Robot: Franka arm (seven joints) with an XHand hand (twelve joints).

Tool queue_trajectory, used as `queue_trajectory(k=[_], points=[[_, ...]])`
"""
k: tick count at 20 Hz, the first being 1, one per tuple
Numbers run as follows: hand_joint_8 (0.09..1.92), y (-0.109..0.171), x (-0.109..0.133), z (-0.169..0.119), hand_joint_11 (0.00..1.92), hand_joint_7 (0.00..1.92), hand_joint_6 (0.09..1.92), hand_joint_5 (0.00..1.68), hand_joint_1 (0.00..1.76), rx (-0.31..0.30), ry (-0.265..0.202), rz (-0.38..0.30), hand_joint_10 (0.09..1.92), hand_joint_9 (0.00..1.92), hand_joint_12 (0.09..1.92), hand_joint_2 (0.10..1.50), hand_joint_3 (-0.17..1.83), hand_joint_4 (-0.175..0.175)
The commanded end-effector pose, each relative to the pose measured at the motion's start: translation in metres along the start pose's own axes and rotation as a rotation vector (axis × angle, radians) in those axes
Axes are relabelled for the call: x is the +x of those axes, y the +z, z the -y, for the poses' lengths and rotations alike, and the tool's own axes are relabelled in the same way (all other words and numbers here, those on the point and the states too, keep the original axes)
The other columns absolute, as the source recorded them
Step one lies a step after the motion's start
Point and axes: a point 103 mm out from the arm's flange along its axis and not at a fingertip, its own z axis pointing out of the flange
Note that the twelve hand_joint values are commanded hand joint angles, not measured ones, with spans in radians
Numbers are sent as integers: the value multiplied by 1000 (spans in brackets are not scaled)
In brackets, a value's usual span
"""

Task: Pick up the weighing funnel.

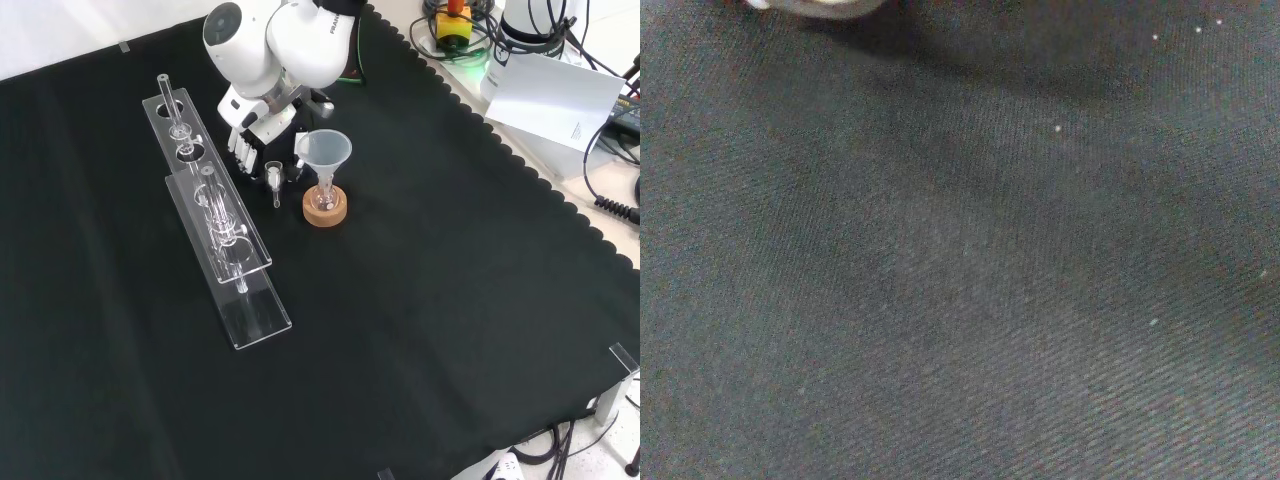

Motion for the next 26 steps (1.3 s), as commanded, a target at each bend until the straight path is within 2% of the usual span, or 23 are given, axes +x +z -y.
queue_trajectory(k=[1, 12, 26], points=[[888, -25, -12, 15, 720, 1056, 976, 1030, 1214, -35, 36, 6, 465, 1085, 1138, 1036, 107, 65], [882, -53, -19, 53, 750, 1052, 972, 1048, 1224, -59, 66, 24, 469, 1091, 1117, 1030, 113, 56], [875, -105, -47, 111, 777, 1051, 969, 1056, 1226, -67, 148, 80, 470, 1090, 1093, 1023, 125, 50]])
